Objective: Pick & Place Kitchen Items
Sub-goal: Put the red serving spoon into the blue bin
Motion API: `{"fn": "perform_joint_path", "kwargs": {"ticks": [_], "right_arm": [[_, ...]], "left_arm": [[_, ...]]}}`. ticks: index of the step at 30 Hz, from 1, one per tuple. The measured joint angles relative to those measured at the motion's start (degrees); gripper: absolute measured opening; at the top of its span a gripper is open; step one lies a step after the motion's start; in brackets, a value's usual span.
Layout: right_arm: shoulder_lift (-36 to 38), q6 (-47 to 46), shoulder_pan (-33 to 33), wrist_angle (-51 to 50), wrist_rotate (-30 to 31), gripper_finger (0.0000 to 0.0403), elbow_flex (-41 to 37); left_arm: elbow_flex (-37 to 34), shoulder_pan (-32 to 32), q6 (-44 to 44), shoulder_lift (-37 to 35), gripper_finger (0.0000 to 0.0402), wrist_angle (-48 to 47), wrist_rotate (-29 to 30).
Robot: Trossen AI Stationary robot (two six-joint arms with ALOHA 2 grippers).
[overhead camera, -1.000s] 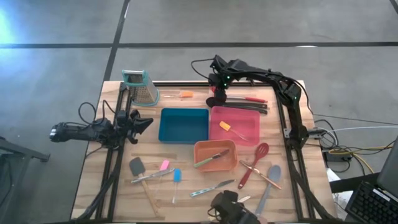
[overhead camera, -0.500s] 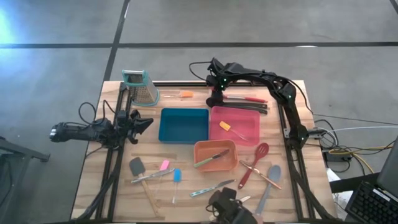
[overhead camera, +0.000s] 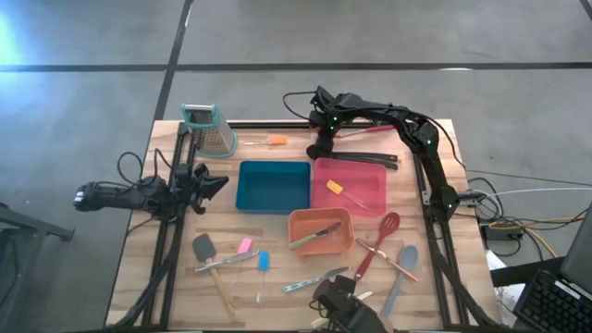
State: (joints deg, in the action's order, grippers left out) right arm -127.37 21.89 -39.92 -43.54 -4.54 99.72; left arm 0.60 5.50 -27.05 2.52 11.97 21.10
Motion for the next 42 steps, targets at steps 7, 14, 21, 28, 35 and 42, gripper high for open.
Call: {"fn": "perform_joint_path", "kwargs": {"ticks": [7,14,21,28,35,42], "right_arm": [[5.92,-2.21,-0.05,-3.96,-0.72,0.0021,1.75],[17.38,-11.72,0.37,-2.90,-12.41,0.0021,4.48],[32.18,-24.38,3.56,12.51,-27.66,0.0021,5.01],[43.35,-30.77,11.81,24.99,-28.08,0.0021,4.94],[46.12,-33.84,22.53,35.72,-28.17,0.0021,4.91],[45.75,-34.05,30.27,37.12,-28.51,0.0021,4.24]], "left_arm": [[0.00,-0.02,1.67,-0.02,0.0025,0.00,0.00],[0.00,-0.01,-0.51,-0.02,0.0025,2.47,0.00],[0.20,-0.02,-2.45,0.02,0.0026,5.33,-0.09],[6.24,-0.01,2.30,1.67,0.0026,5.78,-0.68],[17.00,0.00,9.60,12.33,0.0082,4.97,-1.85],[31.03,0.00,22.16,30.20,0.0175,4.42,-8.30]]}}
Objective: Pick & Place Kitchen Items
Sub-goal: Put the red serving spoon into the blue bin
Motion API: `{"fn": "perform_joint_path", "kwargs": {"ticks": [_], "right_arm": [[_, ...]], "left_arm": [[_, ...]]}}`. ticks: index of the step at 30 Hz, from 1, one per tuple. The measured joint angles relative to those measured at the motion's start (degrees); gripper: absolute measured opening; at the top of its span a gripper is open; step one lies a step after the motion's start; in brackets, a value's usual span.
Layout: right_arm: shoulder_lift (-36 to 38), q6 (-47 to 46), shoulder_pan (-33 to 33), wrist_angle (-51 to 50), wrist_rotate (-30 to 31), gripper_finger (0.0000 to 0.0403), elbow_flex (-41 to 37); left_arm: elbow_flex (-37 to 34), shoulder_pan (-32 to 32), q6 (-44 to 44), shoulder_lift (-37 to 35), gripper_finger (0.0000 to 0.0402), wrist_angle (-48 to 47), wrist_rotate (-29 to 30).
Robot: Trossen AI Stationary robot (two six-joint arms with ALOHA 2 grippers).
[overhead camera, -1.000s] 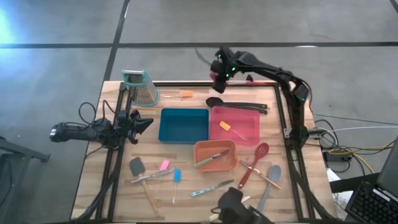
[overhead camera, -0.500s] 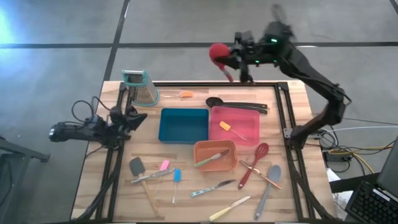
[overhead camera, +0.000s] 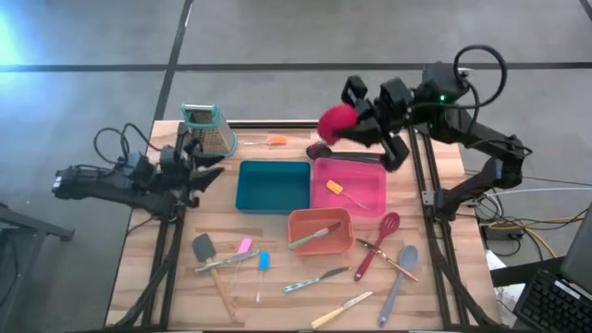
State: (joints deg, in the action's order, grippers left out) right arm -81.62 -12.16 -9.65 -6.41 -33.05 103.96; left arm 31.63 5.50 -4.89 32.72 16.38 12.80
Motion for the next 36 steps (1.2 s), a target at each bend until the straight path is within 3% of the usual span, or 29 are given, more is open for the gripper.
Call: {"fn": "perform_joint_path", "kwargs": {"ticks": [3,7,12,14,24,36], "right_arm": [[-0.03,-0.22,2.19,1.20,0.02,0.0021,-0.67],[-0.06,-0.55,3.85,2.96,0.28,0.0021,-1.62],[-0.05,-0.52,4.17,2.80,1.70,0.0021,-2.49],[-0.07,-0.44,4.17,3.07,2.20,0.0021,-2.81],[-0.07,-0.69,4.26,4.82,3.05,0.0021,-3.39],[-3.90,-1.91,5.69,7.53,3.01,0.0021,-3.63]], "left_arm": [[7.26,0.02,6.97,6.95,0.0195,-5.77,-3.84],[16.33,-0.02,12.37,14.76,0.0201,-15.32,-3.73],[22.94,-0.02,14.72,21.33,0.0202,-15.85,-3.77],[23.47,-0.26,15.55,22.69,0.0202,-18.78,-3.99],[23.40,-2.17,18.23,24.77,0.0202,-10.41,-2.76],[23.17,-3.37,16.73,27.35,0.0202,-9.20,-4.51]]}}
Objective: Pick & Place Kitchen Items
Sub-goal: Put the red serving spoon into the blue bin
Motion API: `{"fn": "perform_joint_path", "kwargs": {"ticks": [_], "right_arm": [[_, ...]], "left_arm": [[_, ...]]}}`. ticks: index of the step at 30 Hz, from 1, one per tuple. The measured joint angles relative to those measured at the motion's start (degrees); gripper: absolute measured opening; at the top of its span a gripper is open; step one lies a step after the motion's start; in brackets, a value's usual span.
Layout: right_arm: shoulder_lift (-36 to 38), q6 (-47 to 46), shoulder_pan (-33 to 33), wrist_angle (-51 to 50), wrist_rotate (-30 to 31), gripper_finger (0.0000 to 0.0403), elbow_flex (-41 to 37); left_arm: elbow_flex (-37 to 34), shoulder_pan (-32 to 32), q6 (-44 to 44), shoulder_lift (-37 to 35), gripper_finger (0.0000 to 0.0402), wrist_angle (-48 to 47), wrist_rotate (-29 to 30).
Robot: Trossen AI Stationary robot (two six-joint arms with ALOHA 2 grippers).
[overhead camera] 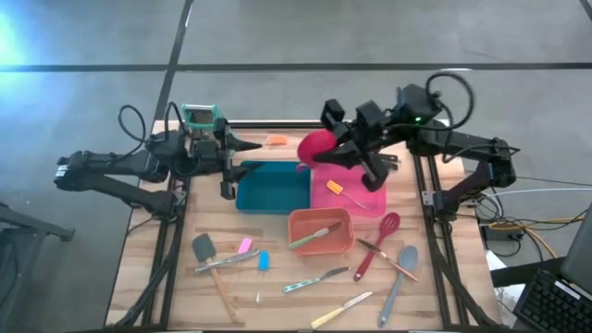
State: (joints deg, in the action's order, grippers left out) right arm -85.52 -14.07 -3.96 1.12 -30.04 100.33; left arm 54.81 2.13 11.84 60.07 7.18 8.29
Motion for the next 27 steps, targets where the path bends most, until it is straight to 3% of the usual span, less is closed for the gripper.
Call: {"fn": "perform_joint_path", "kwargs": {"ticks": [11,22,27], "right_arm": [[-3.77,-3.41,-0.08,7.23,-3.28,0.0021,0.00],[-4.63,-3.97,-0.38,7.59,-1.49,0.0019,0.03],[-4.13,-4.78,-0.34,6.35,-1.91,0.0019,0.04]], "left_arm": [[0.58,-0.83,-3.28,2.00,0.0190,-0.48,-4.83],[4.95,-0.55,-6.24,13.96,0.0170,-0.64,-13.46],[8.26,-0.75,-3.15,15.31,0.0168,-2.78,-12.70]]}}
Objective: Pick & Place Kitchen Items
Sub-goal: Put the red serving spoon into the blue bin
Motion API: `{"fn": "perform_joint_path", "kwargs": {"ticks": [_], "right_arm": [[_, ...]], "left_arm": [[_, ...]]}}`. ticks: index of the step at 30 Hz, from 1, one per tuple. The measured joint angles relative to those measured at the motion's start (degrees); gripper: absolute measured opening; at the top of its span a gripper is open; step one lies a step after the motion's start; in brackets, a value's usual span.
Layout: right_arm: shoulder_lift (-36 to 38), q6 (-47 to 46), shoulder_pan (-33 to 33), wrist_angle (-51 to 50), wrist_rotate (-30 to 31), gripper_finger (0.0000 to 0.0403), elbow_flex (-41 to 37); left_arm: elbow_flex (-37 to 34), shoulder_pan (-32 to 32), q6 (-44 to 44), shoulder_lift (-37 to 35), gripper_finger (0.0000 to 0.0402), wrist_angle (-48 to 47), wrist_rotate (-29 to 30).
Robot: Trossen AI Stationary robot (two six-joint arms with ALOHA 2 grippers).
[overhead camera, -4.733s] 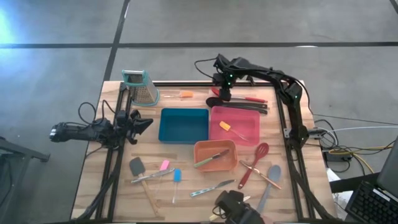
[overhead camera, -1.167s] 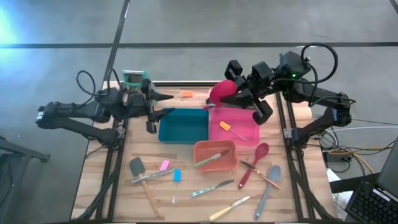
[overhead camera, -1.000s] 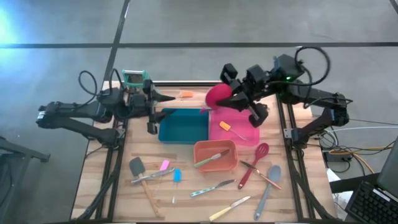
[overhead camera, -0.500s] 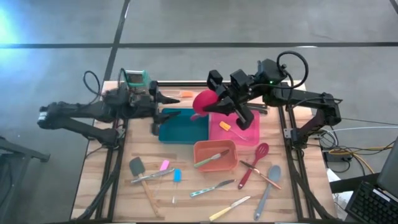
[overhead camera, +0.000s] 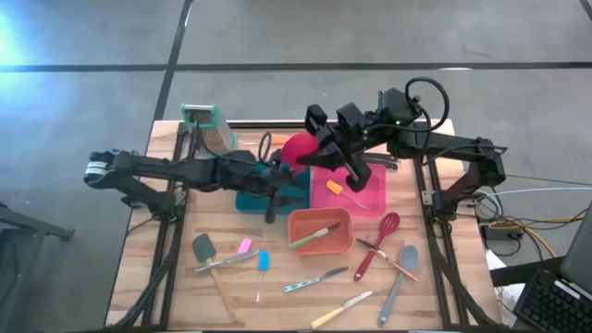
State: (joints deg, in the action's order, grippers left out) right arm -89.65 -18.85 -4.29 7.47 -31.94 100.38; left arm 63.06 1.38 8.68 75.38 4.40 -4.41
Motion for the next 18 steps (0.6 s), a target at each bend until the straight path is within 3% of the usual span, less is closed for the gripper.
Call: {"fn": "perform_joint_path", "kwargs": {"ticks": [9,18], "right_arm": [[2.05,0.82,-1.56,-7.76,2.52,0.0019,0.00],[1.48,0.39,-1.54,-8.15,2.37,0.0019,0.00]], "left_arm": [[0.97,-0.21,2.01,-5.03,0.0168,-13.42,2.46],[1.02,-0.25,6.83,-6.95,0.0168,-12.69,14.59]]}}
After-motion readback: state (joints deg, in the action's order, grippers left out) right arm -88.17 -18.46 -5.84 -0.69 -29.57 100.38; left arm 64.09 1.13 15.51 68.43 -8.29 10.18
